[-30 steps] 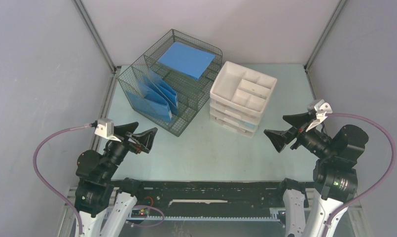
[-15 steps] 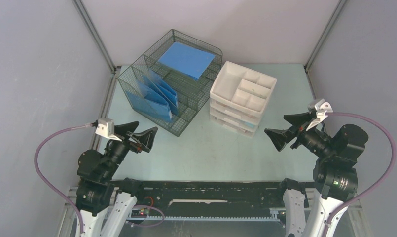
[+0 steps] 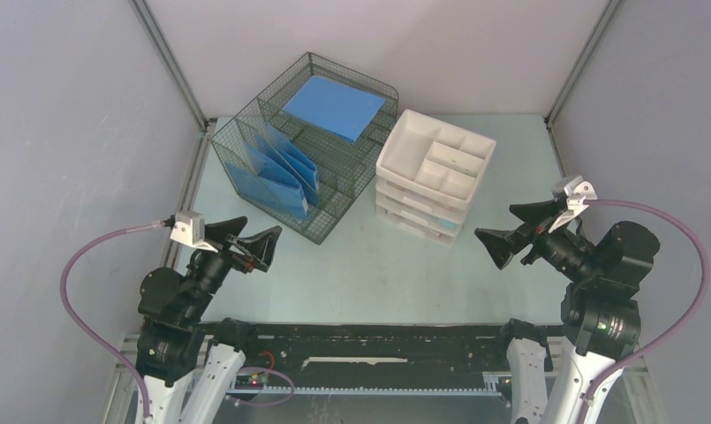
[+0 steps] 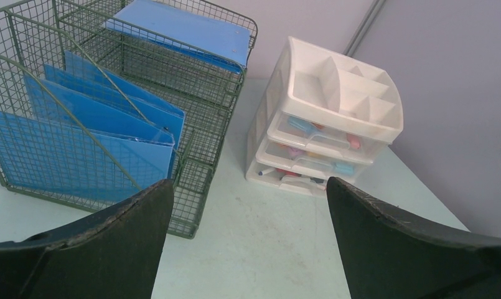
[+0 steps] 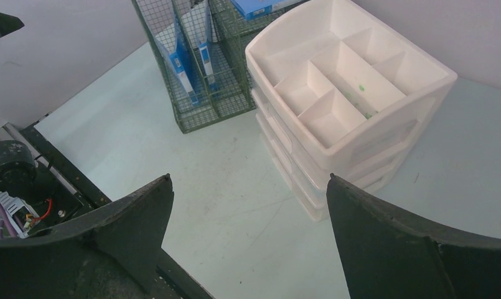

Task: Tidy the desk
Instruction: Reset both arms

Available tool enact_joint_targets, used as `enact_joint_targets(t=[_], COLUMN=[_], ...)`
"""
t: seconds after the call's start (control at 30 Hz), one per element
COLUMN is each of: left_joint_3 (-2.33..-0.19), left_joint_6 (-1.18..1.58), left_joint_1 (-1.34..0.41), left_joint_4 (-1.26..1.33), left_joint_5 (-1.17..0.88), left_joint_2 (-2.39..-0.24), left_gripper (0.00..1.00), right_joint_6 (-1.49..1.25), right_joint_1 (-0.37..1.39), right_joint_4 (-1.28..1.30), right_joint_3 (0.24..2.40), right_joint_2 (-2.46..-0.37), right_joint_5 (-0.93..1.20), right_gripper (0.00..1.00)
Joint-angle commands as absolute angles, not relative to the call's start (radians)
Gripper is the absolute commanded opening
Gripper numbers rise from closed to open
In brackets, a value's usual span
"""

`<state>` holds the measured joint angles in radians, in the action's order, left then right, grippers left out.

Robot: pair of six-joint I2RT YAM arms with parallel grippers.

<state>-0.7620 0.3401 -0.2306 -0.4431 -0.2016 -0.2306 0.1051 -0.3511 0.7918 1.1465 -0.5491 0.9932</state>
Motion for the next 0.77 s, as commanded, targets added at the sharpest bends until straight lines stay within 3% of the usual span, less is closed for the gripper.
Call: enact_joint_targets(t=[0.0, 0.73], left_joint_3=[-0.754, -0.741], left_joint_6=[0.319, 0.317], left_joint_1=[-0.223, -0.223], left_joint_4=[-0.430, -0.434], left_joint_5=[-0.183, -0.166], left_joint_2=[-0.244, -0.244], left_gripper=[1.00, 1.00], right_joint_6=[0.092, 0.098], right_joint_1=[-0.350, -0.344], right_joint_4=[0.764, 0.750], right_joint_3=[1.144, 1.119], right_joint_2=[-0.560, -0.560], right_joint_5=[0.980, 0.945], right_gripper=[1.00, 1.00])
